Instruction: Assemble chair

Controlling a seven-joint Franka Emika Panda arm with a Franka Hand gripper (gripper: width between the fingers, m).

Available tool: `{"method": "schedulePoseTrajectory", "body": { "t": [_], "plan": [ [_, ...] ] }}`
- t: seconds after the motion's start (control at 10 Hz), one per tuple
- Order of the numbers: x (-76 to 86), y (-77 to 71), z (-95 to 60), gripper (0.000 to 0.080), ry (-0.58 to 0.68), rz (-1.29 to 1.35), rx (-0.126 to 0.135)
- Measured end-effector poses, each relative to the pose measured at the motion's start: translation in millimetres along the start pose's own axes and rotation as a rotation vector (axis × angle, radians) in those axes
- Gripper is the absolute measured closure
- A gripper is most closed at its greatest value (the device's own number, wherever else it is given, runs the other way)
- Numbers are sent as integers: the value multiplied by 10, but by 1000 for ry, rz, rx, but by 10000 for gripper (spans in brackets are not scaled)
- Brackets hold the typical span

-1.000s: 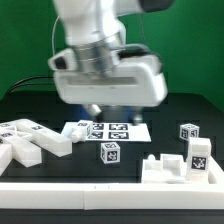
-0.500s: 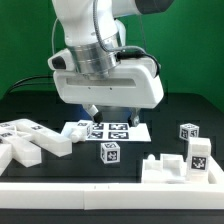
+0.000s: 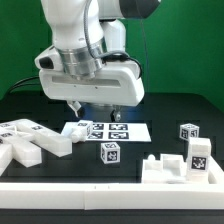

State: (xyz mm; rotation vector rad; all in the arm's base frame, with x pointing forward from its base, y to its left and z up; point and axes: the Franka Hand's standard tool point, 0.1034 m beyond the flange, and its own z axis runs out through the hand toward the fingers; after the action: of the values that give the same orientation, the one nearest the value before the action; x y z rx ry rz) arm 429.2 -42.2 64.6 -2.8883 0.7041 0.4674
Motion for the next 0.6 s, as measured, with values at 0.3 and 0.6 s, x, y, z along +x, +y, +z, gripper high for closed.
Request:
{"method": "schedulePoseTrajectory", "body": {
  "t": [0.3, 0.6],
  "plan": [
    [-34, 102, 52, 151, -18, -67, -24],
    [-130, 326, 156, 151, -22, -133, -88]
  ]
}}
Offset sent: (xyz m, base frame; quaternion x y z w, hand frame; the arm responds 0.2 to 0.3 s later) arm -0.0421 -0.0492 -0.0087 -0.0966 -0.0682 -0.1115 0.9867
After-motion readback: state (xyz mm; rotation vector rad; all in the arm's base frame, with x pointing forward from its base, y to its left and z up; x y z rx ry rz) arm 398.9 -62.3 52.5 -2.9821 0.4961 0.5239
